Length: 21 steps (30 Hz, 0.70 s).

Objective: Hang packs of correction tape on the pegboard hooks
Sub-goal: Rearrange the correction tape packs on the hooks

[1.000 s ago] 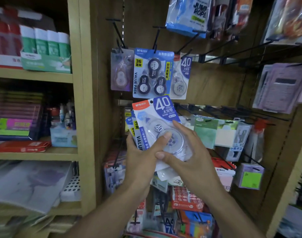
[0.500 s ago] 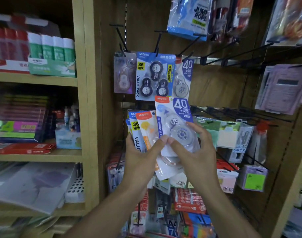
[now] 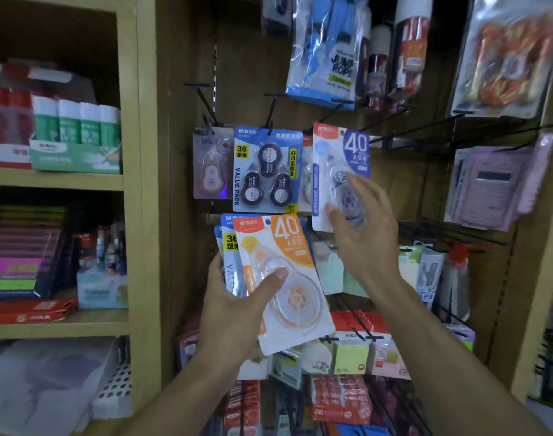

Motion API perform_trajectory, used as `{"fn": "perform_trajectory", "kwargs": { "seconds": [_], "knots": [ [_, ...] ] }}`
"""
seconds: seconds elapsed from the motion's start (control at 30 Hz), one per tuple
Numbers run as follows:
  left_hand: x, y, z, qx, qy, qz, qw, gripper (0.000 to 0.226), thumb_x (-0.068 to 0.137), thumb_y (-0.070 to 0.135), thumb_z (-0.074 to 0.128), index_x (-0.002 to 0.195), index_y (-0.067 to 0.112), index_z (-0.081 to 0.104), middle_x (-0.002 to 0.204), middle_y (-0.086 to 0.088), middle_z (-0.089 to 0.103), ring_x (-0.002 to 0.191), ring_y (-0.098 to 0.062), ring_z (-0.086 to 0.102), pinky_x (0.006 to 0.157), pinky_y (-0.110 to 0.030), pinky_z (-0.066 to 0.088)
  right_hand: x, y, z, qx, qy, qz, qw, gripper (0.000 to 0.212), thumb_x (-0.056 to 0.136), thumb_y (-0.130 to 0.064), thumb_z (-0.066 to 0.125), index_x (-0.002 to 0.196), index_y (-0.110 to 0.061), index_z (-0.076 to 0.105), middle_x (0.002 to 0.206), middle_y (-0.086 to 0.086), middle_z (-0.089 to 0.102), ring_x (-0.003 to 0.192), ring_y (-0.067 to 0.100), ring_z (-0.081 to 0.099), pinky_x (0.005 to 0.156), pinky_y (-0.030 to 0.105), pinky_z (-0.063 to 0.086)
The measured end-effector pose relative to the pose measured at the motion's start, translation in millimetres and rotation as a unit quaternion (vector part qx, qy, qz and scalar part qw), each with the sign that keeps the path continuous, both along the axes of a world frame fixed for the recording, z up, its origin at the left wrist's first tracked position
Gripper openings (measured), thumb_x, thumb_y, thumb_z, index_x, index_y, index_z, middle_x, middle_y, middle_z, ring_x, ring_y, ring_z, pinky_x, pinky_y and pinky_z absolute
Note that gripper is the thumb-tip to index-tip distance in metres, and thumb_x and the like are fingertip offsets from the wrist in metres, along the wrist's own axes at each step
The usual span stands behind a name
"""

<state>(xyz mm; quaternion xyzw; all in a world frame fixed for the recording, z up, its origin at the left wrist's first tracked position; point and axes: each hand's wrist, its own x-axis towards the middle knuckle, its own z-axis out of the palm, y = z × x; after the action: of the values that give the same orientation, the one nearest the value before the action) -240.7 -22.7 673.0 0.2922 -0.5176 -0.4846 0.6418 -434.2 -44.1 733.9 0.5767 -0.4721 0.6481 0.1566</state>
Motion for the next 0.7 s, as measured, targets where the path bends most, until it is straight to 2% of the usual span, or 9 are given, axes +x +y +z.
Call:
{"fn": "perform_trajectory", "kwargs": {
  "seconds": [0.07, 0.13, 0.2, 0.33, 0.43, 0.53, 0.6, 0.7],
  "knots": [
    [-3.3, 1.7, 4.6, -0.007, 0.003, -0.003, 1.000, 0.060, 0.066, 0.029, 0.084, 0.117, 0.041, 0.055, 0.103, 0.017, 0.074, 0.093, -0.006, 0.072, 0.068, -0.022, 0.056, -8.5, -20.8, 18.1, -0.008, 0.028, -0.023, 0.999, 0.052, 0.093, -0.024, 0.070, 0.143, -0.019, 0.057, 0.145, 0.003, 0.049, 0.136, 0.017, 0.046, 0.111, 0.015, 0.032],
    [-4.8, 3.1, 8.0, -0.015, 0.004, -0.006, 1.000, 0.064, 0.058, 0.036, 0.084, 0.116, 0.041, 0.056, 0.104, 0.016, 0.074, 0.095, -0.008, 0.072, 0.072, -0.029, 0.057, -15.4, -37.9, 29.4, 0.014, 0.058, -0.032, 0.998, 0.052, 0.094, -0.024, 0.069, 0.144, -0.019, 0.056, 0.147, 0.006, 0.046, 0.138, 0.022, 0.043, 0.116, 0.030, 0.034],
    [-4.0, 3.7, 9.1, -0.019, 0.007, -0.005, 1.000, 0.067, 0.054, 0.039, 0.083, 0.116, 0.040, 0.058, 0.105, 0.014, 0.074, 0.097, -0.012, 0.072, 0.077, -0.036, 0.059, -20.0, -48.2, 31.8, 0.039, 0.081, -0.039, 0.995, 0.054, 0.095, -0.026, 0.067, 0.147, -0.021, 0.054, 0.151, 0.007, 0.043, 0.140, 0.024, 0.040, 0.117, 0.039, 0.037],
    [1.4, 1.5, 10.2, -0.020, 0.002, 0.004, 1.000, 0.065, 0.060, 0.036, 0.083, 0.119, 0.041, 0.057, 0.106, 0.014, 0.073, 0.098, -0.013, 0.072, 0.082, -0.040, 0.058, -21.8, -51.4, 24.4, 0.050, 0.095, -0.059, 0.992, 0.055, 0.097, -0.029, 0.063, 0.150, -0.025, 0.048, 0.155, 0.004, 0.038, 0.142, 0.021, 0.038, 0.115, 0.034, 0.037],
    [4.9, -2.1, 12.0, -0.022, 0.000, 0.016, 1.000, 0.059, 0.067, 0.033, 0.083, 0.118, 0.043, 0.056, 0.105, 0.016, 0.073, 0.096, -0.011, 0.072, 0.074, -0.034, 0.058, -21.1, -51.0, 20.6, 0.059, 0.088, -0.067, 0.992, 0.054, 0.098, -0.030, 0.061, 0.150, -0.028, 0.048, 0.156, -0.001, 0.037, 0.139, 0.016, 0.041, 0.105, 0.024, 0.036],
    [4.3, -2.3, 14.2, -0.024, 0.000, 0.017, 1.000, 0.059, 0.069, 0.030, 0.082, 0.119, 0.042, 0.055, 0.104, 0.017, 0.073, 0.091, -0.006, 0.073, 0.066, -0.027, 0.057, -23.7, -59.8, 23.4, 0.069, 0.096, -0.081, 0.990, 0.054, 0.097, -0.031, 0.061, 0.150, -0.026, 0.049, 0.155, 0.001, 0.039, 0.136, 0.020, 0.045, 0.103, 0.030, 0.042],
    [2.1, -1.5, 14.8, -0.027, -0.008, 0.014, 1.000, 0.057, 0.069, 0.031, 0.082, 0.119, 0.042, 0.055, 0.104, 0.017, 0.073, 0.090, -0.006, 0.073, 0.069, -0.032, 0.060, -27.5, -74.4, 28.1, 0.091, 0.118, -0.094, 0.984, 0.057, 0.095, -0.030, 0.062, 0.150, -0.023, 0.048, 0.154, 0.006, 0.039, 0.133, 0.027, 0.050, 0.102, 0.035, 0.044],
    [0.0, 0.0, 13.6, -0.031, -0.014, 0.010, 0.999, 0.060, 0.064, 0.038, 0.082, 0.118, 0.043, 0.056, 0.106, 0.017, 0.073, 0.095, -0.011, 0.072, 0.079, -0.041, 0.060, -31.1, -99.9, 35.5, 0.140, 0.139, -0.111, 0.974, 0.065, 0.091, -0.031, 0.063, 0.152, -0.029, 0.042, 0.149, 0.009, 0.036, 0.117, 0.036, 0.058, 0.096, 0.039, 0.050]
  ]
}}
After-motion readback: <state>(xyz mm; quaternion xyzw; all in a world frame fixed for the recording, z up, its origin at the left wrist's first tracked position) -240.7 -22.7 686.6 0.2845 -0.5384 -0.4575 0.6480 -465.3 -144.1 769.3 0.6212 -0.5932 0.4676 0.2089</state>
